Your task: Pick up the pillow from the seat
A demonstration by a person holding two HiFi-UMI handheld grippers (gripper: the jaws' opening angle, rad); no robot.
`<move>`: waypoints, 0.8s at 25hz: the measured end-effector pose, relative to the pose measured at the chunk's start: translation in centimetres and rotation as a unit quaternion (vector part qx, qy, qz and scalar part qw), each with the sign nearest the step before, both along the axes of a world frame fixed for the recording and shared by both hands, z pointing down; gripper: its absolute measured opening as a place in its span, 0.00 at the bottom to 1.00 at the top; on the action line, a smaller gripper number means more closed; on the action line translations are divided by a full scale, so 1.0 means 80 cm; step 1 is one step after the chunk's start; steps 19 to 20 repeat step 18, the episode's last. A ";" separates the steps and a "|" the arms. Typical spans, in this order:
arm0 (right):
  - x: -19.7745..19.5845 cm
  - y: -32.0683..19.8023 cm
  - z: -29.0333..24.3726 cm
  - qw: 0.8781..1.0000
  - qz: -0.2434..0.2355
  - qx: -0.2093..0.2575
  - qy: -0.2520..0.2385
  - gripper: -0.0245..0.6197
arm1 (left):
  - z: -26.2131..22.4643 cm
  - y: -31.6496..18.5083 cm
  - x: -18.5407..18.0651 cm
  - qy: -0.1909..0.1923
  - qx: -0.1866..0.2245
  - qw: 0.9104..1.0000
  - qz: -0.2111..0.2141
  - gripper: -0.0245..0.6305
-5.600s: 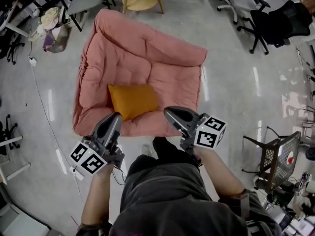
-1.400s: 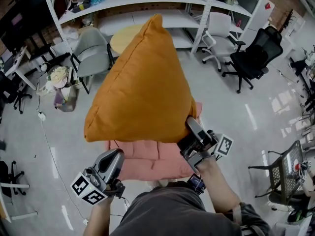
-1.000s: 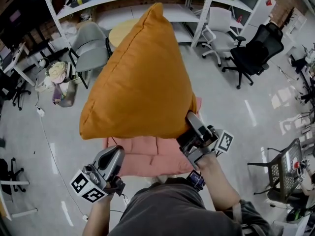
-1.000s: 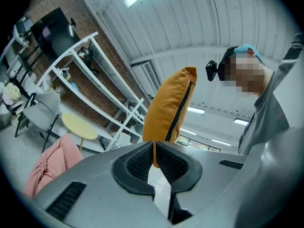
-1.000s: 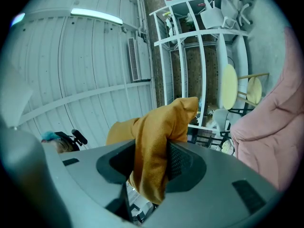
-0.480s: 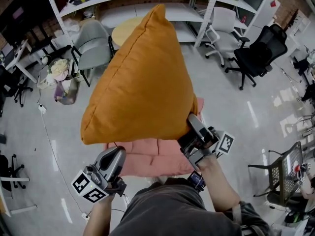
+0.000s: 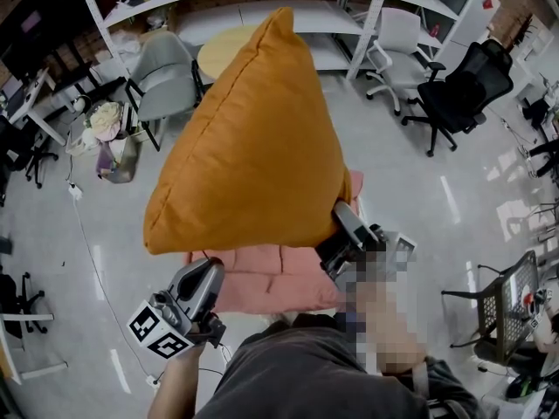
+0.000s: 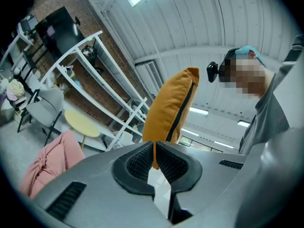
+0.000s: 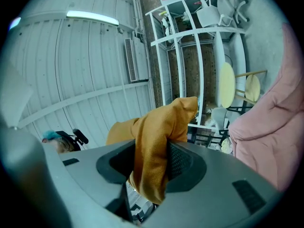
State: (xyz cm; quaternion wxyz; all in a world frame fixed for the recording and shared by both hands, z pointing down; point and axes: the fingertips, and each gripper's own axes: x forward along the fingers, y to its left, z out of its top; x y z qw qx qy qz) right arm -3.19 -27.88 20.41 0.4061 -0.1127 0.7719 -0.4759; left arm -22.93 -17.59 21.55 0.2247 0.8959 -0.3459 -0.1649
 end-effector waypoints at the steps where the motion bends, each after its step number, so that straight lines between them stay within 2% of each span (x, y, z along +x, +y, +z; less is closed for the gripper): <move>1: 0.000 -0.001 0.002 1.000 0.000 -0.001 0.000 0.29 | 0.001 -0.001 0.000 0.000 0.000 1.000 0.000 0.05; 20: 0.003 -0.022 0.014 1.000 -0.008 -0.011 -0.002 0.29 | 0.006 -0.019 0.007 -0.002 -0.007 1.000 -0.004 0.05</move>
